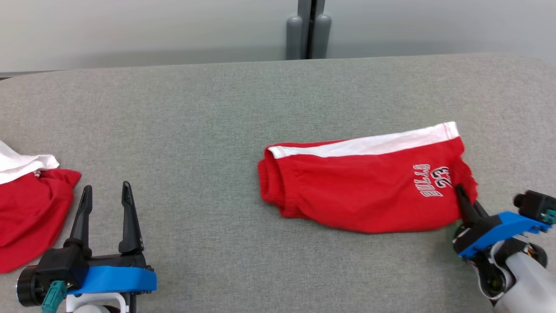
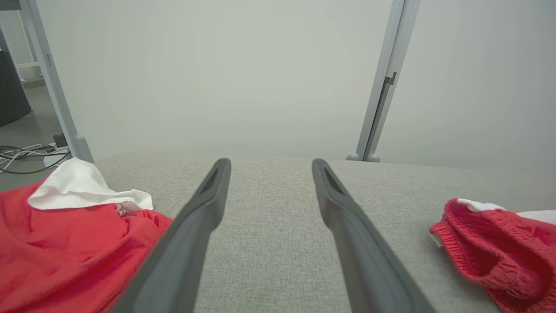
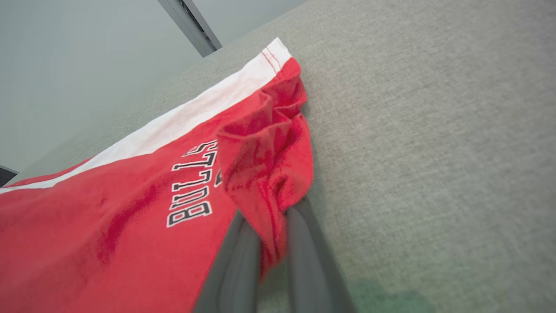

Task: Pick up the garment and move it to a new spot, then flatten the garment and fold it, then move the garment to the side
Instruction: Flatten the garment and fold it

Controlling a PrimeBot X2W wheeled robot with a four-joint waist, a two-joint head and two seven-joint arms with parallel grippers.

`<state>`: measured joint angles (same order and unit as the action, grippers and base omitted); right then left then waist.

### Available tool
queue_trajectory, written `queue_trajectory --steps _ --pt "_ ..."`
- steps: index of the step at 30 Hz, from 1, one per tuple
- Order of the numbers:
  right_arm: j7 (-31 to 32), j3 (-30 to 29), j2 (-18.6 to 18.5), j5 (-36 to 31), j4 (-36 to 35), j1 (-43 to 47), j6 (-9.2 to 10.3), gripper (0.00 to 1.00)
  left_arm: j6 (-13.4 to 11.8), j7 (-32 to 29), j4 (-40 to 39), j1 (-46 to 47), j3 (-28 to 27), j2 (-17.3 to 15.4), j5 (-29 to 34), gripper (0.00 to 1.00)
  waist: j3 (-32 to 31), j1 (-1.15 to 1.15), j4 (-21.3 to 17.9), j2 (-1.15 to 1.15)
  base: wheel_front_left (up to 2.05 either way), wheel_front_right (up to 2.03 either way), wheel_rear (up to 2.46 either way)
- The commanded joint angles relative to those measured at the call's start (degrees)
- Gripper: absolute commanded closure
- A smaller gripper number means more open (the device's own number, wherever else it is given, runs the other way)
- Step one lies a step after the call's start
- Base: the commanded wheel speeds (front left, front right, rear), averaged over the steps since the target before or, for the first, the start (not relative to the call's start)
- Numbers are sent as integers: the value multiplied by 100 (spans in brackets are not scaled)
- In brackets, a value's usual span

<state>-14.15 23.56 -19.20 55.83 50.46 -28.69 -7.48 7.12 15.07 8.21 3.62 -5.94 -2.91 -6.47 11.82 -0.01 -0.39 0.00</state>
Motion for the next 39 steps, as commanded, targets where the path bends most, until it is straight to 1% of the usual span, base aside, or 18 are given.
queue_trajectory --steps 1,5,11,16,22,28,33,39 --pt "-45 -101 -79 37 -43 127 -3 100 43 15 -32 -9 -8 4 14 0 -18 1 -40 0 0 0 0" --pt "-73 -276 -78 -8 -101 248 -3 100 43 15 -54 -12 -26 4 22 0 23 1 -81 0 0 0 0" --pt "-104 -464 139 -118 -351 81 -3 100 47 15 -53 18 -31 5 41 0 79 1 -113 0 0 0 0" --pt "-107 -454 368 -309 -791 -14 -3 100 51 15 -36 35 -10 6 44 0 38 1 -67 0 0 0 0" --pt "-107 -303 668 -660 -1515 -34 -3 100 53 15 -66 -28 -24 5 54 0 -10 1 14 0 0 0 0" --pt "153 22 1038 -970 -1979 71 -3 100 38 15 -52 -57 42 6 0 0 -37 1 170 0 0 0 0" --pt "356 337 1262 -1186 -2221 226 -3 100 38 15 -5 12 14 6 -24 0 -21 1 309 0 0 0 0" --pt "409 645 1427 -1279 -2183 405 -3 100 38 15 14 31 49 6 -61 0 22 1 443 0 0 0 0"
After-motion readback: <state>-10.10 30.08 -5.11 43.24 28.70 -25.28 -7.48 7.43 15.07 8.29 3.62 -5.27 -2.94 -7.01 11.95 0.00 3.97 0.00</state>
